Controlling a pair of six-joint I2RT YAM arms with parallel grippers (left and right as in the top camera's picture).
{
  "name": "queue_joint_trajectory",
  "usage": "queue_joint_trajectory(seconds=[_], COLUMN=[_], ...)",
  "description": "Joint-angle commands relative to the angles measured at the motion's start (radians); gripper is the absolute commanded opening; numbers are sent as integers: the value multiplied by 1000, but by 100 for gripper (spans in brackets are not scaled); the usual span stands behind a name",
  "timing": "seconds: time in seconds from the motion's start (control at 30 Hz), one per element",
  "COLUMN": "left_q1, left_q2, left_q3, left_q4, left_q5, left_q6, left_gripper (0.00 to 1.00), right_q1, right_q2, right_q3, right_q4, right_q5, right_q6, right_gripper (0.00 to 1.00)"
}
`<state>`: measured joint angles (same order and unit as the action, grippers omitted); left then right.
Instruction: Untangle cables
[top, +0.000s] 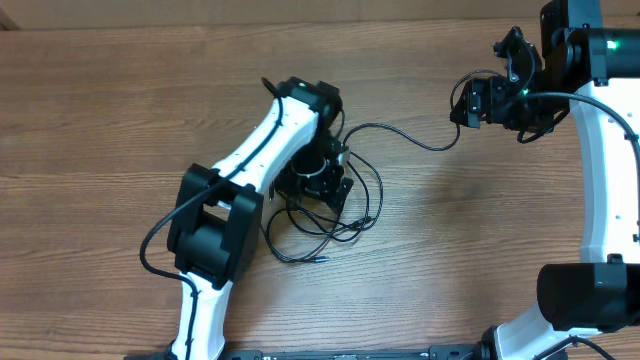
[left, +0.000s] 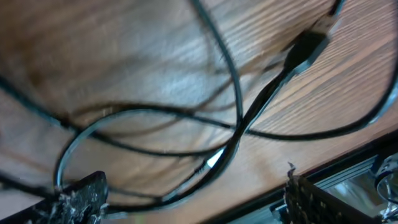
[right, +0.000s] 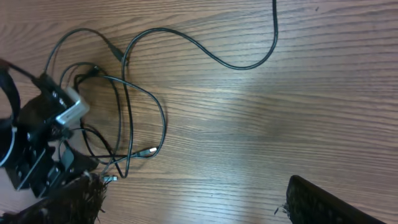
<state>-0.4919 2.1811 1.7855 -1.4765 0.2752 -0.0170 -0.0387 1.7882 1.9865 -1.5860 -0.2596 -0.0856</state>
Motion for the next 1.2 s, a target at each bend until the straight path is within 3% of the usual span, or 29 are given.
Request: queue_joint_trajectory(seconds=[0.0, 0.2, 0.37, 0.63, 0.87, 1.0, 1.17], left_q1=[-3, 0, 0, -1, 0, -7, -16], left_q2=[-1, -1, -1, -1, -1, -1, -1], left_q3=[10, 10, 10, 1, 1, -2, -41], left_q4=[-17, -29, -30, 0, -40, -14, 12], left_q5=[-47, -46, -46, -71, -78, -146, -180], left_q6=[-128, -379, -518, -644, -650, -743, -840], left_gripper=[90, 88, 85, 76, 73, 64, 64], right_q1=[-2, -2, -2, -2, -2, -2, -2], right_q2=[-2, -2, -2, -2, -2, -2, -2], right_q3=[-4, -4, -4, -4, -4, -4, -4], right_q4=[6, 6, 5, 5, 5, 5, 5], right_q5=[16, 16, 16, 16, 16, 16, 16], right_q6=[11, 11, 11, 11, 11, 11, 11], right_gripper=[93, 93, 94, 94, 94, 94, 94])
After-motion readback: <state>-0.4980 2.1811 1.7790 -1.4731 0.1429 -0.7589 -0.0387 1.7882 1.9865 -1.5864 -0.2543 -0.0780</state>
